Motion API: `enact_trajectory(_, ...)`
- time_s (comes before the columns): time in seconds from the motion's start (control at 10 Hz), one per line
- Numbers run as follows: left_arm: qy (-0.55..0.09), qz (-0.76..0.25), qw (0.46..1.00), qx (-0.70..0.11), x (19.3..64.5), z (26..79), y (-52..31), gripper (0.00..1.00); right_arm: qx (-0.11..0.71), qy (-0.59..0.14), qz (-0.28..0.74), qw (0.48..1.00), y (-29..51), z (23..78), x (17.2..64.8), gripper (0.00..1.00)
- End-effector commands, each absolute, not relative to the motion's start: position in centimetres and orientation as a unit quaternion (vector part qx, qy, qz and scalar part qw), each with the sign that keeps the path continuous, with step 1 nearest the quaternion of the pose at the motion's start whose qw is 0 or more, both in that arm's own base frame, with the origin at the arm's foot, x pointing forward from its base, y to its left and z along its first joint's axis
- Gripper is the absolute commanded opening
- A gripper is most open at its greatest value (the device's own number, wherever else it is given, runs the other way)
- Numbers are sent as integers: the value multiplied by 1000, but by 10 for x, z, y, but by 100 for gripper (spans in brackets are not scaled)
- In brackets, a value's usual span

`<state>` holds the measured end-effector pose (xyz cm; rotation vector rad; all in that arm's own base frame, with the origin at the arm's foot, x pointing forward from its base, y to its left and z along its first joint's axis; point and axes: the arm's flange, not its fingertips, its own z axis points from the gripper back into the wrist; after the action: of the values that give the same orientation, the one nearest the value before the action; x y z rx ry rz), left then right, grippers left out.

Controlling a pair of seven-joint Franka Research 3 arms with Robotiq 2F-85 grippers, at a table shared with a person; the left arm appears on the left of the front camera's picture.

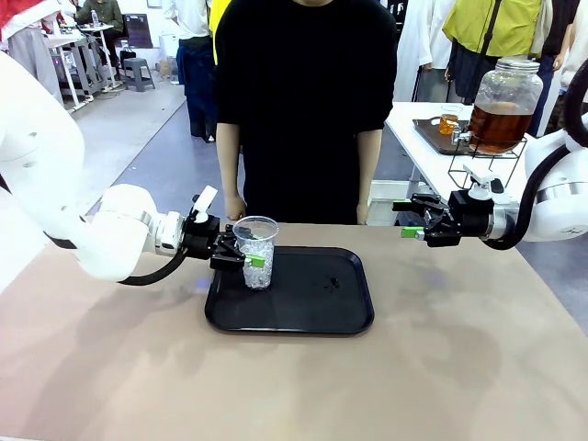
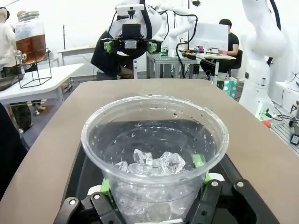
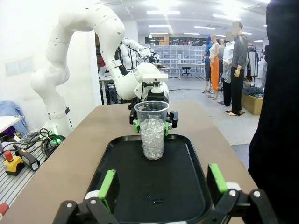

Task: Pour the drink into the iced cup.
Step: Pick up the iced cup indicated by the human and present it to them.

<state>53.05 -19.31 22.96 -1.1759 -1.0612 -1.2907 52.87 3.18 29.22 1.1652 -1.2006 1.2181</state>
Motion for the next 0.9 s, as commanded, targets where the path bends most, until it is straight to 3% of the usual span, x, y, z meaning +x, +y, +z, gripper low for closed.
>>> enact_trajectory(0.0,-454,-524,528,-490,530,235,-198,77,483,-496,508,513,34,296,533,100)
enact_trajectory(0.3,-471,-520,514,-494,529,246,-199,77,483,-496,508,513,34,296,533,100)
enact_trajectory(0.8,-460,-516,548,-472,574,345,-224,77,483,-496,508,513,34,296,533,100)
